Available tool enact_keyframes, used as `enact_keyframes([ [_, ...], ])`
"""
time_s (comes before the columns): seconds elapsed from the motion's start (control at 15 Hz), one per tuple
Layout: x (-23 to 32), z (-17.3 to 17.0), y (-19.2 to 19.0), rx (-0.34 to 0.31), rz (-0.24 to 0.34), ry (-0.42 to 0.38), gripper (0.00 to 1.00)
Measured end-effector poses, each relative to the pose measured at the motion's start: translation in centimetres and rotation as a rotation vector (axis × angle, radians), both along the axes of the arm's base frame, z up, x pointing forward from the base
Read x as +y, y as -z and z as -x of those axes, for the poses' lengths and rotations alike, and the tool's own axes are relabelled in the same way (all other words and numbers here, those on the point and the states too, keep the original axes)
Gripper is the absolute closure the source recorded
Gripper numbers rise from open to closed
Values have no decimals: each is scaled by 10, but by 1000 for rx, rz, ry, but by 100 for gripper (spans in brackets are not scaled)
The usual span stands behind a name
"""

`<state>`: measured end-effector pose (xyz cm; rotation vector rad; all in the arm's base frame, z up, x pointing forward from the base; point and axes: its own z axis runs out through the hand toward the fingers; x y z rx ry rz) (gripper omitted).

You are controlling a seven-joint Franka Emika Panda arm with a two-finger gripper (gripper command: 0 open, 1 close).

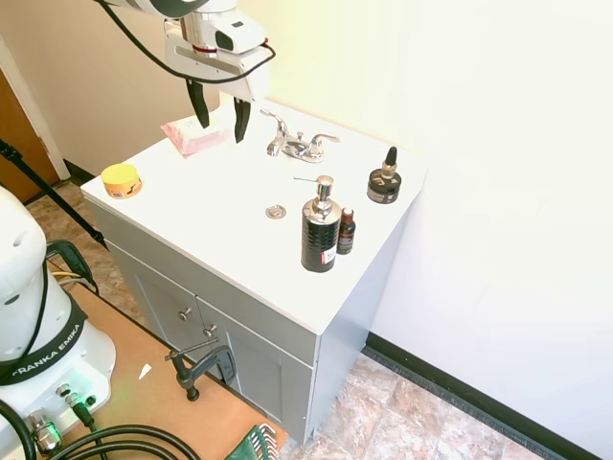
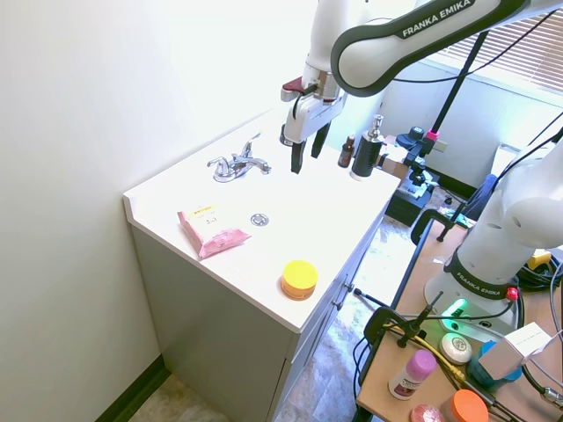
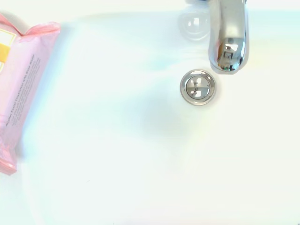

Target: Turn on the hot water

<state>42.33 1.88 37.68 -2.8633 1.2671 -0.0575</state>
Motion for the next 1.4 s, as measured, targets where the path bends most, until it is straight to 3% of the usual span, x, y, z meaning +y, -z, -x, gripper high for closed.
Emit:
enact_keyframes([
  [0.13,0,-1,0,-8,3,6,0],
  [0.33,10,-19,-1,-62,20,85,0],
  [0.6,35,-64,11,-211,57,207,0],
  [0.87,50,-100,30,-318,130,253,0],
  [1.4,63,-160,48,-396,201,267,0],
])
